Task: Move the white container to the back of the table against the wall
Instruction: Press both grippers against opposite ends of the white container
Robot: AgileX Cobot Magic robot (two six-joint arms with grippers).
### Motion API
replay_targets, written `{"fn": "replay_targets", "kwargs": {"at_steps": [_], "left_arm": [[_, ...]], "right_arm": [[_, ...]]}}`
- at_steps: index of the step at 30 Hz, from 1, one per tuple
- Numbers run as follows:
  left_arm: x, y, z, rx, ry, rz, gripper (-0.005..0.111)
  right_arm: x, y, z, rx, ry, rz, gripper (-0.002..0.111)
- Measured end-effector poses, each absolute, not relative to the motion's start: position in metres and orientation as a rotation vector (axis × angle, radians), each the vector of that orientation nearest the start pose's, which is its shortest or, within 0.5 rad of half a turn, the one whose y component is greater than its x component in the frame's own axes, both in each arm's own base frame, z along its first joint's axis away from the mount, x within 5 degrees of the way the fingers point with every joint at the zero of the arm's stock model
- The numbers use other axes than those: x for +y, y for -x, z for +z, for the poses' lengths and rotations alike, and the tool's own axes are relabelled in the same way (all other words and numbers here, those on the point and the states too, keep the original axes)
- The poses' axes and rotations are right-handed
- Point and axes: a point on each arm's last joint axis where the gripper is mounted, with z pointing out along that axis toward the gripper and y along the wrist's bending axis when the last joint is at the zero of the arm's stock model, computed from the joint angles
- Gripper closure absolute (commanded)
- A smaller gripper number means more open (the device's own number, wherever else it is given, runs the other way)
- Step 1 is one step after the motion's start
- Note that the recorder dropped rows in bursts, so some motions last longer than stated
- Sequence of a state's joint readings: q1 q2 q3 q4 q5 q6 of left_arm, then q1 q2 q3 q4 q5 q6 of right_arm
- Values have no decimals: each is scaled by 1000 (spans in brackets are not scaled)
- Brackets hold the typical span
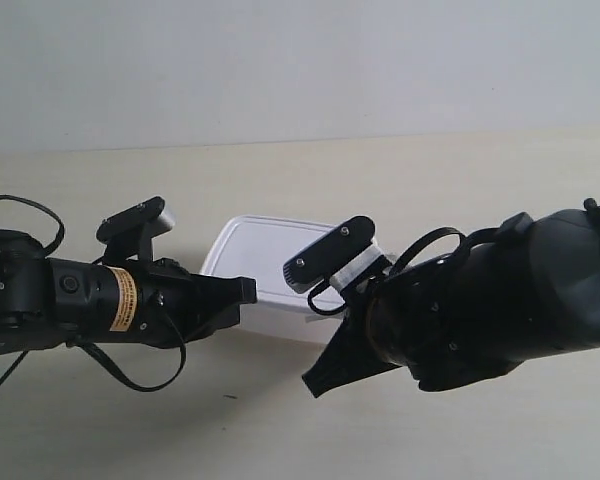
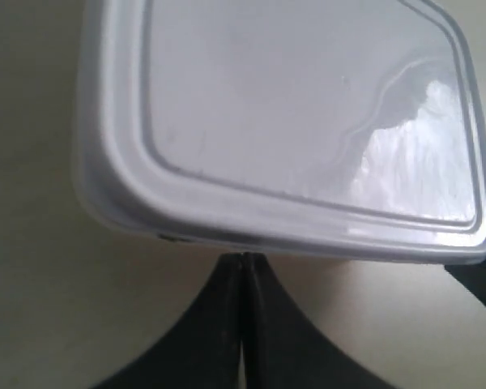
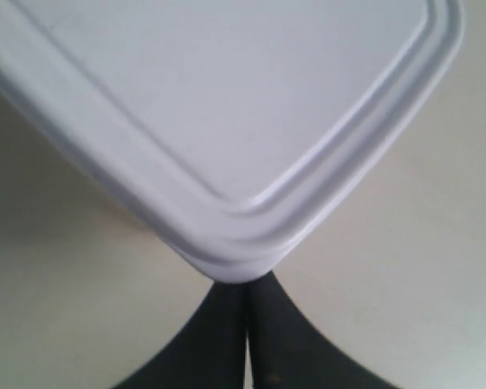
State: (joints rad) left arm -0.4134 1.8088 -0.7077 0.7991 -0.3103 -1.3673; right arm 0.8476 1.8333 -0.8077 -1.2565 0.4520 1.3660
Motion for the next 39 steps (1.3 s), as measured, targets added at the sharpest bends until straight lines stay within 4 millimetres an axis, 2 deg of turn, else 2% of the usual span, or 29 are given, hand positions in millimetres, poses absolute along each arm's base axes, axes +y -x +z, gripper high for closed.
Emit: {"fn": "replay_targets", "kwargs": {"at_steps": [6,11,16,20,29,39], "left_arm": [[-142,-287,123,2491,107,-630,107],[-142,-291,124,2487,90,-609,107],[-145,-298,118,2495,86,-604,107],[-147,-302,111,2511,88,-597,107],[-149,-306,111,2504,80,-596,107],[-150,-309,113,2490,75,-601,107]], "right_arm": [[209,-238,124,2406,692,-203,108],[211,-234,121,2463,727,-167,108],[219,-229,118,2493,776,-44,108],[229,-229,121,2452,827,60,108],[233,-244,136,2402,775,-29,108],[226,-256,122,2441,748,-60,108]]}}
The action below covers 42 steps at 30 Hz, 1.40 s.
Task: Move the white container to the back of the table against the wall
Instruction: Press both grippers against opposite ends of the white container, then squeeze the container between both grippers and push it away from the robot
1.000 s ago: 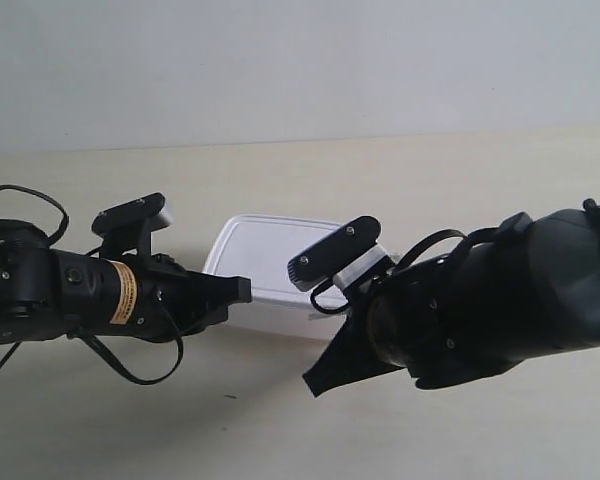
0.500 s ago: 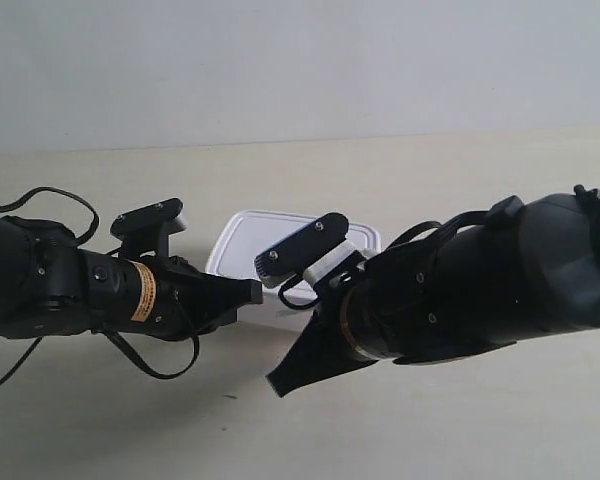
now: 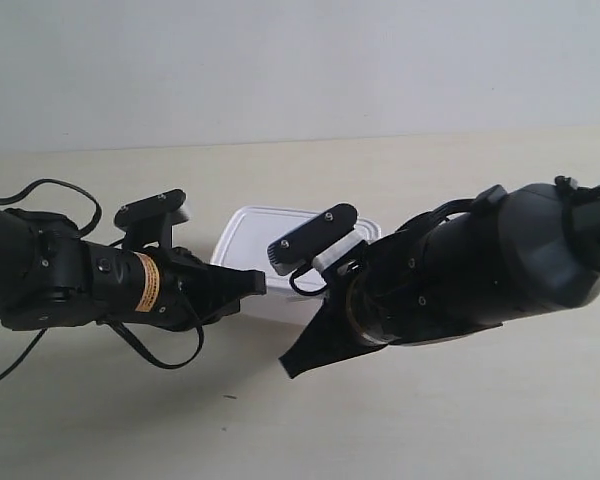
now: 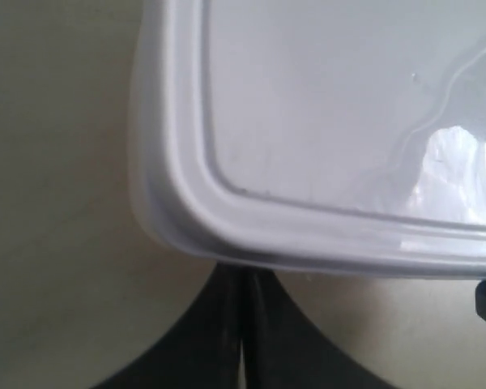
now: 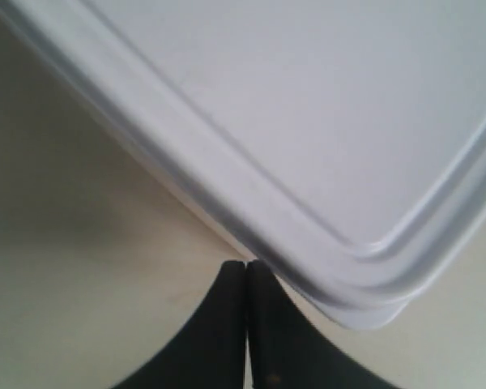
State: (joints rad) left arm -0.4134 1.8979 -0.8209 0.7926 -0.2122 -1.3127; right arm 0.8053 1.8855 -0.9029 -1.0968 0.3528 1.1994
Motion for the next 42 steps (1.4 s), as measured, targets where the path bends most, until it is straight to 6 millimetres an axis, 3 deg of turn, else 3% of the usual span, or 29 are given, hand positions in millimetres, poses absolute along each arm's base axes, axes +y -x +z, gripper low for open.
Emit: {"fn": "replay_targets", "kwargs": {"at_steps": [6,11,21,31,42], "left_arm": [[-153,-317,120,2463,56,-592,107],[-153,-324,125,2454,61,-555,107],[-156,-333,132,2429,67,-546,107],[-162,-349,109,2468,72,-523,107],[-167,-364,105,2457,49,-499,107]], "right_arm": [[233,-265,127,2414,723,-66,108],[226,-271,131,2364,753,-217,108],[208,-287,119,2403,714,-261,108],[212,-290,120,2382,751,-167,108],[223,-308,110,2372,736,-236,108]]}}
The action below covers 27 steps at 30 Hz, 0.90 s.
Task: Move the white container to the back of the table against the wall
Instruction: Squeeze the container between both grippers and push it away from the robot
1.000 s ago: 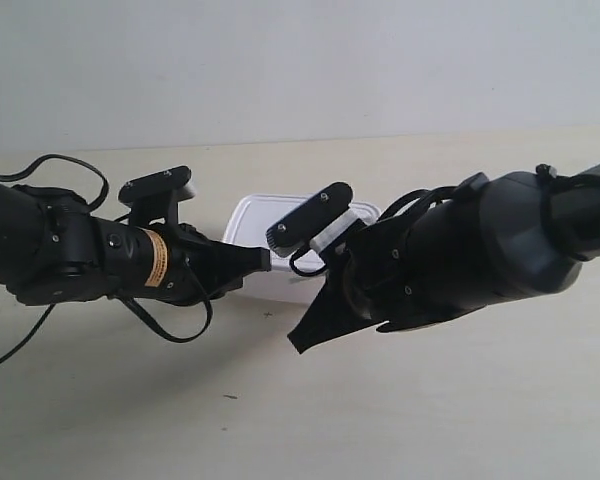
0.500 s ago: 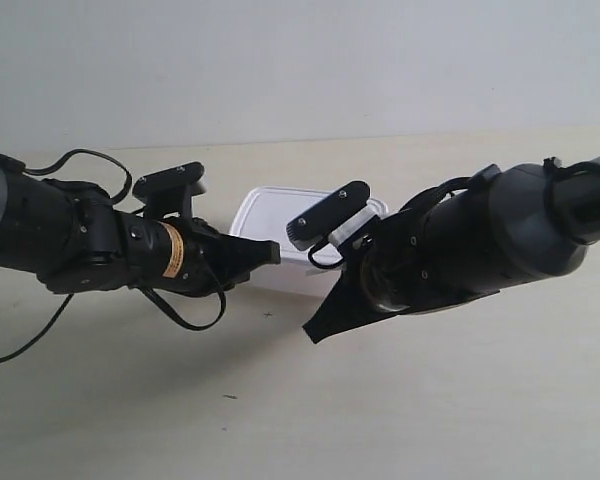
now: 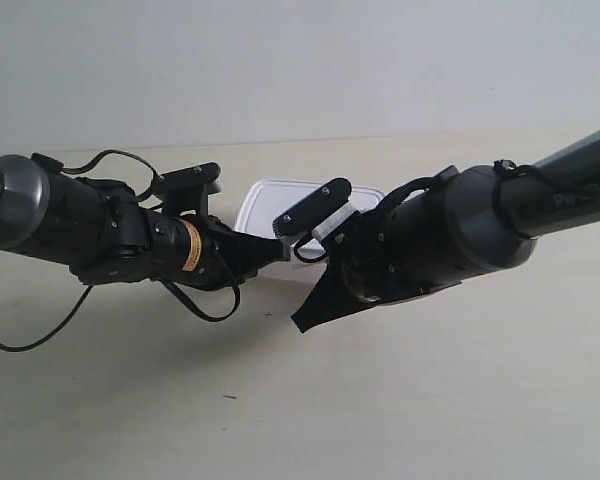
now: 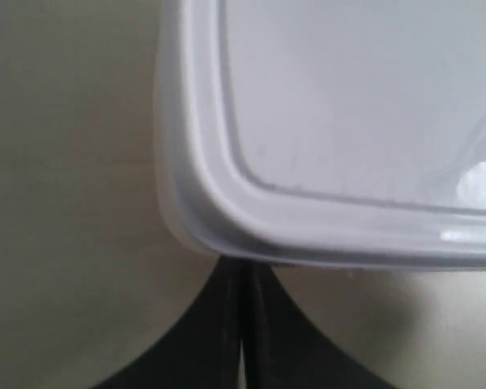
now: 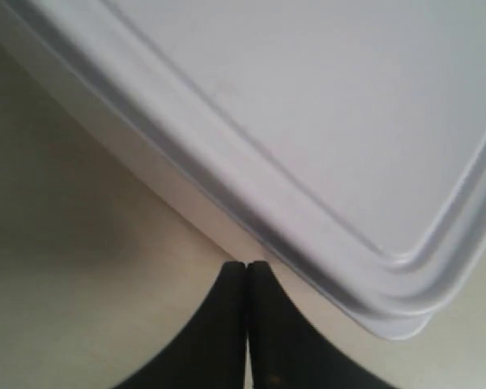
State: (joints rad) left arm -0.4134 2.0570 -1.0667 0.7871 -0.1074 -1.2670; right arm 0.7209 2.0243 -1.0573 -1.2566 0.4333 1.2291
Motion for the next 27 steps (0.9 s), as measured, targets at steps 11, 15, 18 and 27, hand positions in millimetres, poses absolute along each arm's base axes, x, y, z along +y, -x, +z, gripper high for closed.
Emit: {"fn": "replay_targets", "kwargs": {"at_steps": [11,15,18,27], "left_arm": [[-151,-377,109,2428,103,-487,107],[-148,-379,107,2415,109,-514,107],[-149,-380,104,2415,102,-524,107],[-158,-379,105,2409,-2,-558,107]], "right_arm": [[213,-332,106,2373,673,-291,108],[206,-339,104,2385,650,-257,108],[203,-344,105,2386,641,-215,108],[195,-355,107,2370,642,-160,108]]}}
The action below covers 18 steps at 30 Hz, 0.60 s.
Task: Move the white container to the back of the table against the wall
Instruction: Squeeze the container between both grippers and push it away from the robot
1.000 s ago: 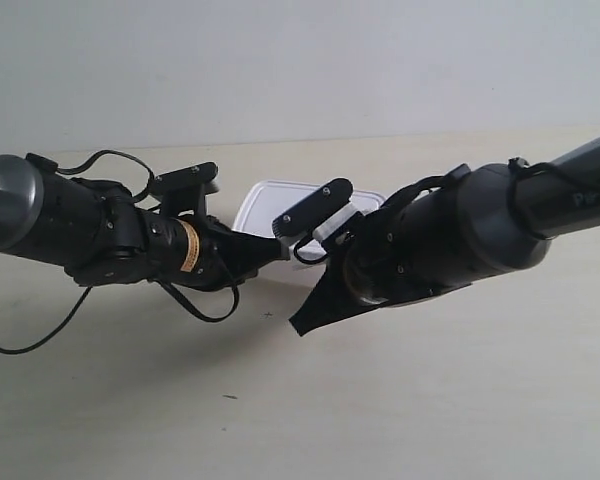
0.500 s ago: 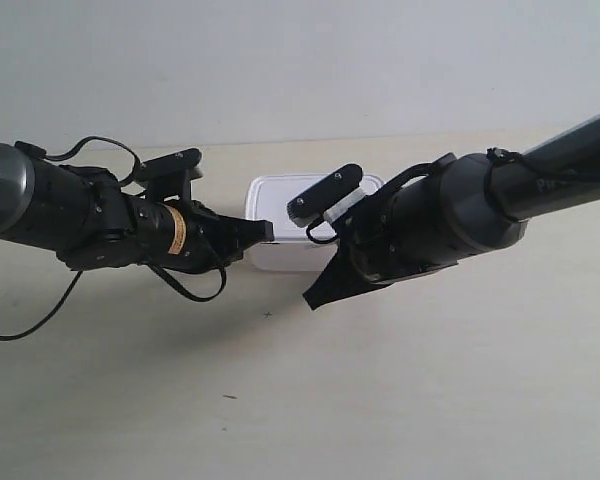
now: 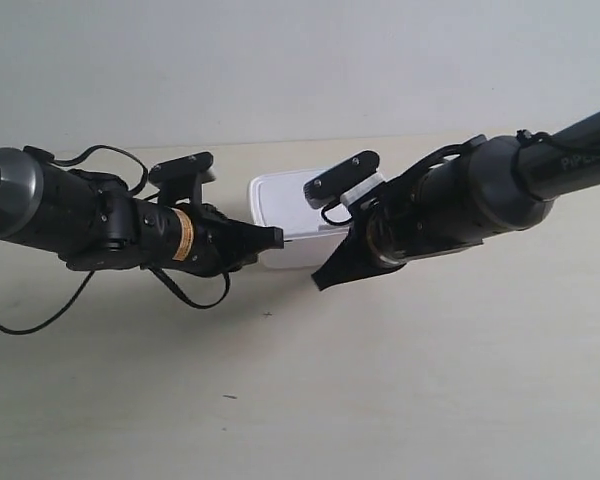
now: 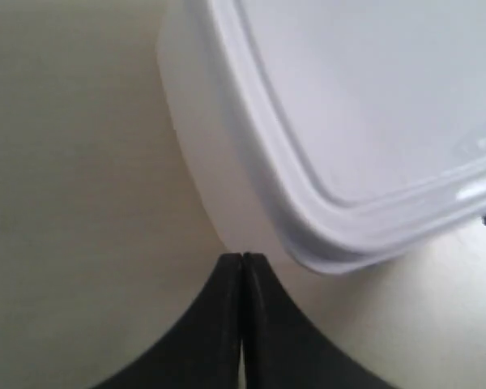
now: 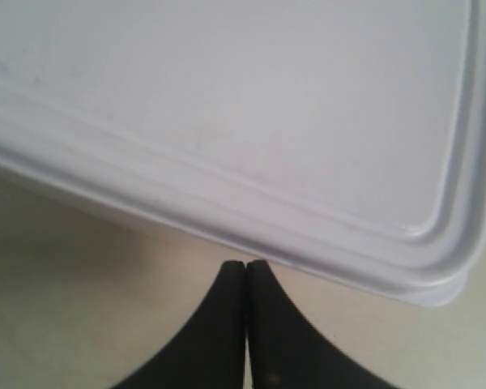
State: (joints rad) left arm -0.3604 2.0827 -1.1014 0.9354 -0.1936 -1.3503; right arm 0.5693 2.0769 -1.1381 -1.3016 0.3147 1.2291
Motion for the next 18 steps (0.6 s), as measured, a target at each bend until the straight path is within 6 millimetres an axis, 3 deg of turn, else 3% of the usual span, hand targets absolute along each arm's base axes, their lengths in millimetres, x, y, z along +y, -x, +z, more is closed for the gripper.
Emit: {"fn": "replay_targets", "kwargs": {"at_steps": [6,18], "left_arm": [[-178,-374,111,2373,-55,-722,107],[-186,-393,98,2373,-27,-715,107]], "right_arm": [[193,-365,110,2357,621,-141,108],[197,-367,109,2348,638,-115,108]]}}
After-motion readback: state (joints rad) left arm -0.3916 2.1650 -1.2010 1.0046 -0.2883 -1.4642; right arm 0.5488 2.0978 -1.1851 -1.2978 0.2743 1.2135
